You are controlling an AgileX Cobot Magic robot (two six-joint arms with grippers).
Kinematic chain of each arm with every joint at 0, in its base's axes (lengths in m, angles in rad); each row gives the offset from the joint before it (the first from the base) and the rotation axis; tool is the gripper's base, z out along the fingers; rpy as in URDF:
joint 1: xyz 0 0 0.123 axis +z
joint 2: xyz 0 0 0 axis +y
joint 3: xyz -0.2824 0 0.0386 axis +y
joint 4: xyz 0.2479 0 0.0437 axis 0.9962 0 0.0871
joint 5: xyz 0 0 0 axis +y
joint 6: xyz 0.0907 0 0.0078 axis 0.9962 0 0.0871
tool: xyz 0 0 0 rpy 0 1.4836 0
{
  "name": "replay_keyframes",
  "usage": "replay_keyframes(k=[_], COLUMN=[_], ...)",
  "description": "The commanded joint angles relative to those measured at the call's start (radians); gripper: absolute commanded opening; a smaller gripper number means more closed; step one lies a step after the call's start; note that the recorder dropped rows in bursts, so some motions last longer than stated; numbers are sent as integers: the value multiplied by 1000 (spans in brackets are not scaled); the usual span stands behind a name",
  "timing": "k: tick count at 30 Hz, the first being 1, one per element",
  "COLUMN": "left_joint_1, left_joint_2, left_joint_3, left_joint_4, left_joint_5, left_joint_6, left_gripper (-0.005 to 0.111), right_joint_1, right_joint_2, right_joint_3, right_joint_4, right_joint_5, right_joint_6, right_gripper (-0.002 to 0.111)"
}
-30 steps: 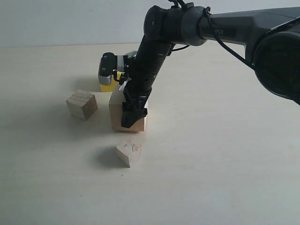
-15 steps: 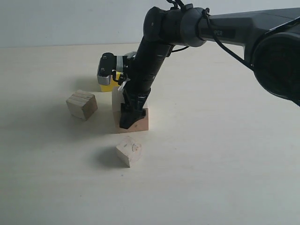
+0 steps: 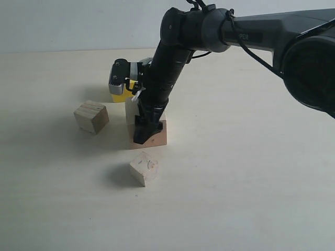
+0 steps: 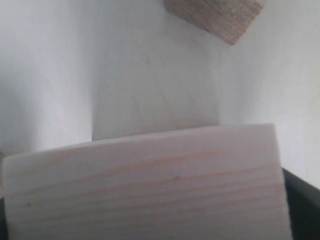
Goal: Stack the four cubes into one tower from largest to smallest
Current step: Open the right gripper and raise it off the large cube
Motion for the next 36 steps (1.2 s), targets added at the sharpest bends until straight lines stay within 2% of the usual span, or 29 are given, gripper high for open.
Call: replay_keyframes(k=[1,16,23,36], left_joint_1=[-7,-7,-7,-7], left_joint_2=[-6,-6,-6,-6], left_joint_3=[3,3,3,3], left_joint_4=[2,2,2,2], left_joint_5=[-10,-10,-10,-10], left_joint_6=[0,0,0,0], left_gripper=[0,0,0,0], right_joint_1=[0,0,0,0], right_joint_2=[-14,-43,-51,-92], right_joint_3=[8,8,8,8], right_joint_4=[-25,-31,-7,-30], right_joint_5=[-47,-48,-25,-71], right_joint_6=[11,66,75,75], right_gripper=[91,92,104,104])
